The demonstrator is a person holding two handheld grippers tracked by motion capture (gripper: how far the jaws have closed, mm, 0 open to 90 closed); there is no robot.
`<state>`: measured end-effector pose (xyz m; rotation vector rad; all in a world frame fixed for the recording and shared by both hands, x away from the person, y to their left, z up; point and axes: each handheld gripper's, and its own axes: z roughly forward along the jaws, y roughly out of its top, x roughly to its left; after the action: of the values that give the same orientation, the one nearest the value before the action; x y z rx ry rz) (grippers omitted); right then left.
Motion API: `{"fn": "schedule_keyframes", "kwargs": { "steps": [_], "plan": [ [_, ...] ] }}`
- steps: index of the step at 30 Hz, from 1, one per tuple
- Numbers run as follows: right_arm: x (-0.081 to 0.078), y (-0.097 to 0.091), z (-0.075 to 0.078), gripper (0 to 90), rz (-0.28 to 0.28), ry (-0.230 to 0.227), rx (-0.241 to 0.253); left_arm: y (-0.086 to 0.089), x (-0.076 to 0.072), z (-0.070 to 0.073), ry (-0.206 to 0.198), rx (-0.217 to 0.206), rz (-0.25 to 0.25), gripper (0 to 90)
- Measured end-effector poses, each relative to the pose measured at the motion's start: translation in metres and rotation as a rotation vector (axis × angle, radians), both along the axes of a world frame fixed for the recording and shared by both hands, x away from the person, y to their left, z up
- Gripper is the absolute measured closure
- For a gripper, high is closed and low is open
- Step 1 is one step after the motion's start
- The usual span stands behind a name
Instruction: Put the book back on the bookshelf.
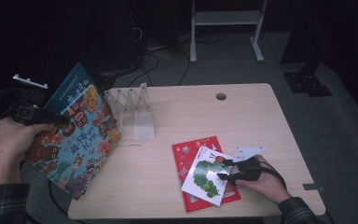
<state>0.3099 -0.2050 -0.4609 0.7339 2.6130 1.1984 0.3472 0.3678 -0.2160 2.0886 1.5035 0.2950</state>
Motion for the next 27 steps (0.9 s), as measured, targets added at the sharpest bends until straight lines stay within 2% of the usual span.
{"fn": "schedule_keyframes", "kwargs": {
  "steps": [13, 27],
  "plan": [
    [0.000, 0.000, 0.000, 40.3, 0.000, -0.001, 0.000, -0.013, 0.018, 0.003, -0.021, 0.027, 0.044, 80.6],
    [0.000, 0.000, 0.000, 40.4, 0.003, -0.004, 0.001, -0.022, 0.039, 0.004, 0.008, 0.078, 0.076, 80.6]
  ]
}}
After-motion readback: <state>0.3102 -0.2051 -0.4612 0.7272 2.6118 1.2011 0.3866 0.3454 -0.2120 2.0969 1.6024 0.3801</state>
